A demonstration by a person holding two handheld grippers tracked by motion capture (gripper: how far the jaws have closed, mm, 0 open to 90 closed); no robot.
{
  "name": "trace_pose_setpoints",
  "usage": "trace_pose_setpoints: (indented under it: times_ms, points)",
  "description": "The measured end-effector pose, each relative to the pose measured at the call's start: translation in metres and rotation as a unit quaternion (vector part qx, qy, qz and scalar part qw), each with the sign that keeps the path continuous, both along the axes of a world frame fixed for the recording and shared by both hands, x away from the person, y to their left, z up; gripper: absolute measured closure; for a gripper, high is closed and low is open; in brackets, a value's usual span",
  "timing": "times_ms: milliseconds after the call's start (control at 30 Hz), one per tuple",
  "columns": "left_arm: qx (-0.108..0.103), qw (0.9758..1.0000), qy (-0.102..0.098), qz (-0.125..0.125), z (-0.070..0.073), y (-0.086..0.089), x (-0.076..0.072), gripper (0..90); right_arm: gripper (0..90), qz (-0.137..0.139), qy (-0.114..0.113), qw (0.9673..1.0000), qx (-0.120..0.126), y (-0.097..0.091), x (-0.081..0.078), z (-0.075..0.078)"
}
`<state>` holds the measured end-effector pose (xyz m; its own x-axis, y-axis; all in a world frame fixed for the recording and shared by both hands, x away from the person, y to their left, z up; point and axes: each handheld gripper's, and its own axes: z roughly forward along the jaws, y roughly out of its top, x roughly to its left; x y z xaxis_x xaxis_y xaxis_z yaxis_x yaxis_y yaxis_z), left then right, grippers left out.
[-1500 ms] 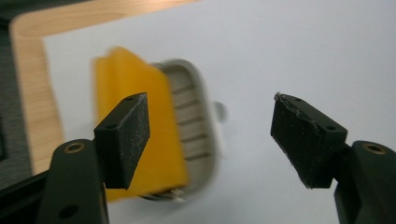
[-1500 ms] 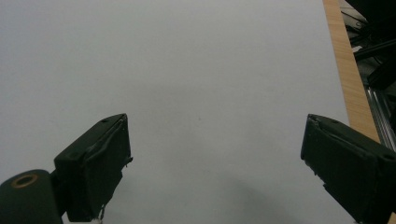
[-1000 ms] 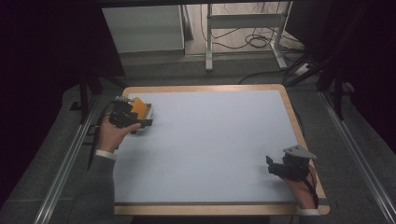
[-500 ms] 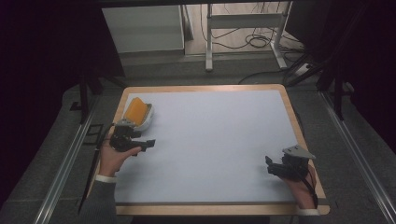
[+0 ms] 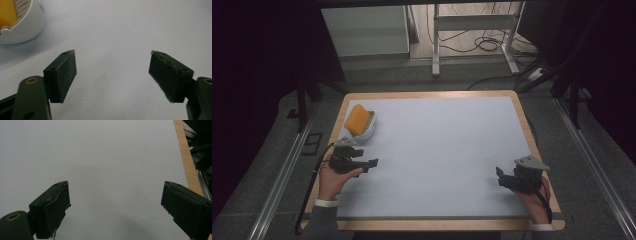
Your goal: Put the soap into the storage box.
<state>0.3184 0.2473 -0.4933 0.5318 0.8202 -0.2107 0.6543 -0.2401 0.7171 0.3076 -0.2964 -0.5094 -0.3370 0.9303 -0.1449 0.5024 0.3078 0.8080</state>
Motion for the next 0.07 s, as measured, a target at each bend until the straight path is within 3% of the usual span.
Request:
trace_pose_setpoints:
  times_ms: [67]
  points:
    - [0.0,1.0,-0.001,-0.001,-0.0011,-0.0007,0.0001,22.5,8.4,0.002,-0.003,1.0,0.001,0.0,-0.0006,0.0004]
